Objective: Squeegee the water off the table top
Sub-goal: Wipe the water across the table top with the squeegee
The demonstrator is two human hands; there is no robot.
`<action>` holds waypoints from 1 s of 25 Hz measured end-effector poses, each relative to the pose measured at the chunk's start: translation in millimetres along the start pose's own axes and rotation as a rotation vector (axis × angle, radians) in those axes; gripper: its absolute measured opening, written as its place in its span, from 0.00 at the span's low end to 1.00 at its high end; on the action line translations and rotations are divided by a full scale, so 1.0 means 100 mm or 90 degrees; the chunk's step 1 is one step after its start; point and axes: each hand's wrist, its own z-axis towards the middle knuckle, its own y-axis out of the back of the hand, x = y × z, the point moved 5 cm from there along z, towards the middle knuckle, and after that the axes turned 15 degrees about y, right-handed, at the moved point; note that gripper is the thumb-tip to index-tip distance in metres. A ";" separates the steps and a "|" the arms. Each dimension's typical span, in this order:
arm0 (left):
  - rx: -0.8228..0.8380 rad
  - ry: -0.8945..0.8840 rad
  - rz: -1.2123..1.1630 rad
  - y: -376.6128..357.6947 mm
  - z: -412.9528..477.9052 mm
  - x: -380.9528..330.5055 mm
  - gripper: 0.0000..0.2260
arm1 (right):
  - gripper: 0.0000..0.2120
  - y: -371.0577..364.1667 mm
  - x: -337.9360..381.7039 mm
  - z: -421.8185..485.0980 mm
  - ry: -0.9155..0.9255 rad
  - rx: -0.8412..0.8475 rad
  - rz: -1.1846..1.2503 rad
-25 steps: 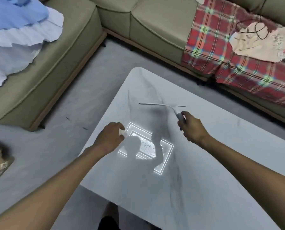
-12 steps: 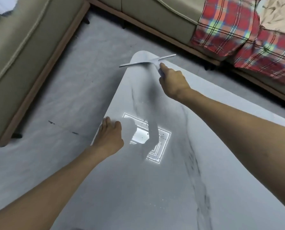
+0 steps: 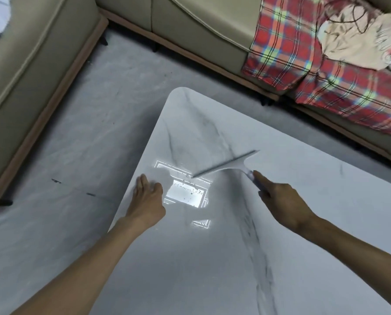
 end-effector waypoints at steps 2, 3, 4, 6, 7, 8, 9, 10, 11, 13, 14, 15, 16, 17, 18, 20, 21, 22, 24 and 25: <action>0.002 -0.003 0.017 -0.05 0.00 0.00 0.21 | 0.24 0.19 0.01 0.24 0.022 -0.089 0.011; 0.005 -0.003 0.028 -0.07 0.00 0.00 0.21 | 0.23 0.29 0.02 0.45 0.018 -0.121 0.015; 0.013 -0.001 0.038 -0.09 0.01 0.01 0.21 | 0.20 0.36 0.02 0.69 0.002 -0.138 0.027; 0.032 0.003 0.053 -0.09 0.05 0.02 0.21 | 0.13 0.47 0.04 1.10 -0.038 -0.145 0.064; 0.041 0.007 0.058 -0.09 0.07 0.02 0.21 | 0.11 0.47 0.05 1.23 -0.053 -0.143 0.079; 0.048 0.009 0.064 -0.09 0.08 0.01 0.20 | 0.11 0.44 0.05 1.29 -0.063 -0.138 0.081; 0.054 0.011 0.070 -0.10 0.08 0.01 0.20 | 0.13 0.38 0.05 1.27 -0.066 -0.131 0.071; 0.056 0.010 0.079 -0.10 0.08 0.00 0.20 | 0.16 0.30 0.05 1.19 -0.065 -0.126 0.056; 0.055 0.010 0.085 -0.10 0.08 -0.01 0.20 | 0.19 0.20 0.05 1.04 -0.061 -0.123 0.042; 0.056 0.014 0.091 -0.11 0.07 -0.02 0.19 | 0.24 -0.02 0.05 0.63 -0.056 -0.110 0.037; 0.060 0.019 0.092 -0.11 0.07 -0.01 0.19 | 0.25 -0.12 0.05 0.40 -0.057 -0.093 0.045; 0.065 0.022 0.090 -0.10 0.06 -0.02 0.19 | 0.25 -0.19 0.05 0.18 -0.062 -0.065 0.053; 0.065 0.024 0.083 -0.09 0.04 -0.01 0.19 | 0.25 -0.23 0.05 -0.01 -0.070 -0.031 0.062; 0.046 0.021 0.065 -0.05 0.03 -0.01 0.18 | 0.23 -0.24 0.06 -0.14 -0.079 -0.002 0.070; 0.003 0.012 0.042 0.00 0.00 0.00 0.17 | 0.21 -0.19 0.08 -0.17 -0.083 0.012 0.069; -0.120 -0.013 -0.008 0.14 -0.08 0.04 0.14 | 0.19 0.03 0.16 0.03 -0.071 -0.031 0.048; -0.159 -0.012 -0.036 0.19 -0.13 0.09 0.13 | 0.19 0.16 0.22 0.24 -0.058 -0.069 0.040; -0.179 -0.004 -0.063 0.23 -0.16 0.14 0.12 | 0.17 0.28 0.29 0.50 -0.047 -0.098 0.043; -0.186 0.016 -0.115 0.26 -0.20 0.29 0.09 | 0.12 0.45 0.45 1.08 -0.041 -0.126 0.078; -0.177 0.026 -0.149 0.26 -0.22 0.39 0.07 | 0.12 0.48 0.55 1.33 -0.038 -0.131 0.096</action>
